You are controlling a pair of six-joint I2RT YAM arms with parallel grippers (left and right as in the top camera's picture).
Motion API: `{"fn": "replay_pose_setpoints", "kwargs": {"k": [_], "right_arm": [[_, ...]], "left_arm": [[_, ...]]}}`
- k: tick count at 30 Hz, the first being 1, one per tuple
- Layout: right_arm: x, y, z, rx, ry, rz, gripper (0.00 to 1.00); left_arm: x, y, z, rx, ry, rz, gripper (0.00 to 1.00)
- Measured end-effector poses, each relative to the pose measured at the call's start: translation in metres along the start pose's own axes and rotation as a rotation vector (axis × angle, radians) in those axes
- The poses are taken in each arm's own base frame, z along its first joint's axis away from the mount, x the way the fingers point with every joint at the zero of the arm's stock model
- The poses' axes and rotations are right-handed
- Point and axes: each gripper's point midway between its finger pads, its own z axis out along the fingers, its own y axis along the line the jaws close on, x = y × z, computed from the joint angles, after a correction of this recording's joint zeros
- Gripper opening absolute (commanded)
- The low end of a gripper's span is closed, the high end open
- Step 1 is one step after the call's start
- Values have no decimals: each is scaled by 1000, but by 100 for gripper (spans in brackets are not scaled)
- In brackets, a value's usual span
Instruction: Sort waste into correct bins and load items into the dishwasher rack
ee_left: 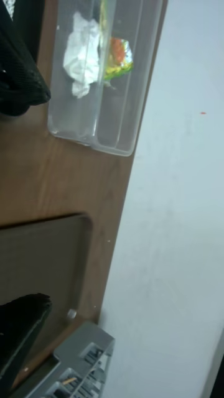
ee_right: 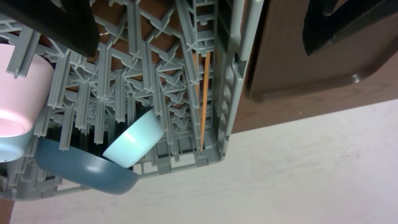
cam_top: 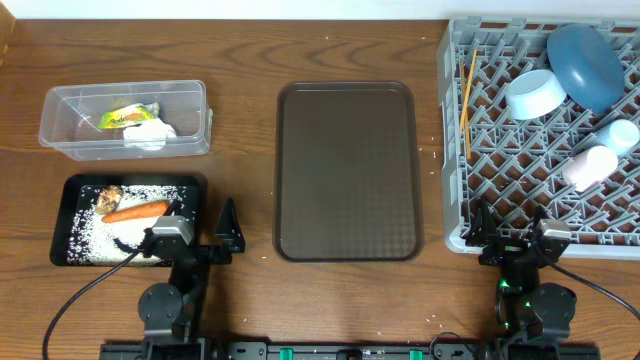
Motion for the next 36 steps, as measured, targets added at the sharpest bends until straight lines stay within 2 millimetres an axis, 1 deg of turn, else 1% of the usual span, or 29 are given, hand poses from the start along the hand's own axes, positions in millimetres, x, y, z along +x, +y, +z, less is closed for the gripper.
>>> {"fn": "replay_pose_setpoints", "kwargs": {"k": [2, 6, 9, 19, 36], "right_arm": [[0, 0, 0, 0, 0, 0, 99], [0, 0, 0, 0, 0, 0, 99], [0, 0, 0, 0, 0, 0, 99], [0, 0, 0, 0, 0, 0, 99], [0, 0, 0, 0, 0, 0, 99]], "left_arm": [[12, 3, 1, -7, 27, -3, 98], [13, 4, 2, -8, 29, -3, 98], [18, 6, 1, -18, 50, -5, 98], [17, 9, 1, -42, 50, -5, 98], [17, 10, 1, -42, 51, -5, 98]]}}
